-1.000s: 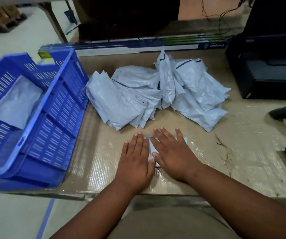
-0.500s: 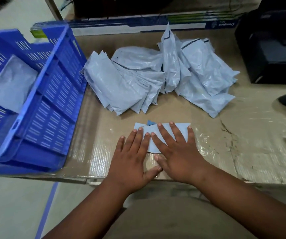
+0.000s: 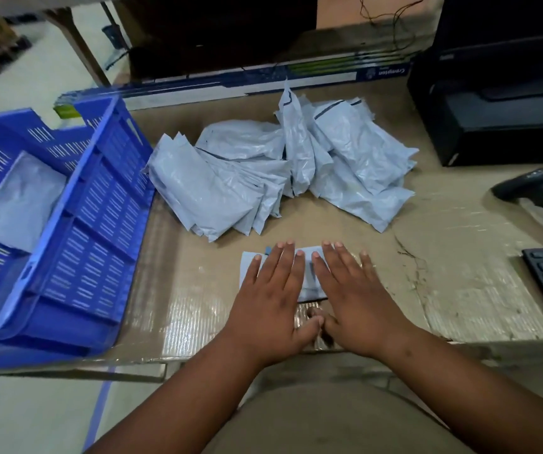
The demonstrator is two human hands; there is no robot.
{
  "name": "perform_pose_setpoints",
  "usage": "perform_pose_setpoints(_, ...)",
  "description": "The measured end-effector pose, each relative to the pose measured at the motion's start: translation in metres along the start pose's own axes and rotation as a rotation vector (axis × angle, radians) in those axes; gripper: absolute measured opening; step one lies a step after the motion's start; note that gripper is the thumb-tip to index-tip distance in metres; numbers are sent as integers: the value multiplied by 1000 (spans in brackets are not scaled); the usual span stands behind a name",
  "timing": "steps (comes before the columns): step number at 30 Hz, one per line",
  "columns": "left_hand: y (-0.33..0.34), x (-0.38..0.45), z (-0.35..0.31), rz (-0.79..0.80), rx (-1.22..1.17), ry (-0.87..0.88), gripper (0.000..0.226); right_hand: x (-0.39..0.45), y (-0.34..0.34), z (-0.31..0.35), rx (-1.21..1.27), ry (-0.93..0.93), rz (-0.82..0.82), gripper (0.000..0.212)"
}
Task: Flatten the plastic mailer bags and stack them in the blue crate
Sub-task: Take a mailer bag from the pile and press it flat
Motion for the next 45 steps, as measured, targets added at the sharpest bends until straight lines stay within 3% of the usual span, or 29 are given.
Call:
perform_pose_setpoints(13, 32, 15, -10, 52, -57, 62, 86, -1, 11, -10, 51, 0, 51, 88)
perform_pose_setpoints(15, 25, 11, -6, 21, -80, 73, 79, -3, 0, -11, 59, -14, 47, 83)
perform_pose_setpoints(19, 7, 7, 1, -159, -121, 60, 64, 1, -32, -5, 59, -155, -126, 64)
perform_pose_setpoints(24, 19, 20, 12, -152, -178, 23, 59, 37, -22, 29, 102, -210, -69, 63)
perform_pose_setpoints(35, 36, -1, 51, 44, 45, -129, 90, 32, 3, 1, 34, -35, 36, 88)
perform_pose_setpoints(45, 23, -26, 87, 129, 23, -275, 107, 12, -3, -54, 141, 99, 74, 88)
Point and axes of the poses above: each hand's wrist, its own x-axis towards the middle knuckle, its own y-axis out of the palm, z = x × y, the point moved 5 cm from there along x, towards the middle knuckle, and after that the axes turned 3 degrees about z, right-handed, at the moved point
